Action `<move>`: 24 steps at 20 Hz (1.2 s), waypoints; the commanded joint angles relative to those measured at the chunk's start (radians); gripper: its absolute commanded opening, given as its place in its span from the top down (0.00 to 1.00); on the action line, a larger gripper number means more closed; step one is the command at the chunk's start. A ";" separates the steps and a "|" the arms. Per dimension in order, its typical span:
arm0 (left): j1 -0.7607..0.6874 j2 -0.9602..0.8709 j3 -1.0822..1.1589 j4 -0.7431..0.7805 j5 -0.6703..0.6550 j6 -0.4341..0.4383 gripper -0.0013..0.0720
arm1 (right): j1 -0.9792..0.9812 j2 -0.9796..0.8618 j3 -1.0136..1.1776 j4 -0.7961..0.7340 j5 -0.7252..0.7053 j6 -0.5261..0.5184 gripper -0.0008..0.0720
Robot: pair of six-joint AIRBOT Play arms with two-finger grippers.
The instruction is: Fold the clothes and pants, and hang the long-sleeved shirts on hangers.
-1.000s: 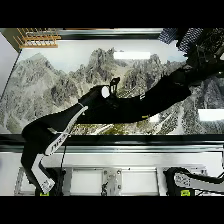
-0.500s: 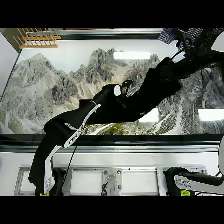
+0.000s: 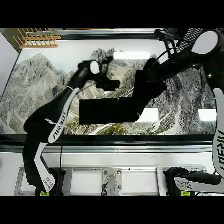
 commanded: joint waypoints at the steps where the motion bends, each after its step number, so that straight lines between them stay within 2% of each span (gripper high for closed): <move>1: 0.142 0.088 0.021 0.056 -0.052 0.021 0.98 | 0.107 -0.038 0.001 0.032 -0.085 0.013 0.97; 8: 0.378 0.242 0.021 0.055 -0.100 0.038 0.98 | 0.362 -0.232 0.001 0.148 -0.387 0.023 0.97; 11: 0.436 0.282 0.021 0.054 -0.114 0.040 0.98 | 0.476 -0.365 0.001 0.170 -0.601 0.021 0.96; 12: 0.447 0.292 0.021 0.054 -0.114 0.040 0.98 | 0.513 -0.409 0.001 0.171 -0.685 0.019 0.81; 13: 0.455 0.301 0.021 0.054 -0.114 0.040 0.98 | 0.549 -0.454 0.004 0.184 -0.763 0.017 0.36; 14: 0.461 0.309 0.021 0.054 -0.113 0.040 0.98 | 0.574 -0.485 0.010 0.199 -0.805 -0.009 0.03; 15: 0.465 0.314 0.021 0.054 -0.112 0.041 0.98 | 0.589 -0.499 0.015 0.215 -0.832 -0.043 0.02; 17: 0.475 0.327 0.019 0.055 -0.101 0.046 0.98 | 0.579 -0.471 0.015 0.218 -0.856 -0.042 0.03; 18: 0.481 0.333 0.018 0.056 -0.101 0.047 0.98 | 0.557 -0.442 0.011 0.202 -0.845 -0.042 0.08; 19: 0.481 0.338 0.018 0.056 -0.105 0.047 0.98 | 0.528 -0.406 -0.005 0.169 -0.820 -0.042 0.18; 20: 0.481 0.349 0.005 0.056 -0.101 0.047 0.98 | 0.491 -0.362 -0.042 0.122 -0.785 -0.043 0.18; 24: 0.461 0.470 -0.260 0.055 0.007 0.057 0.98 | 0.279 -0.169 -0.372 0.007 -0.640 -0.043 0.18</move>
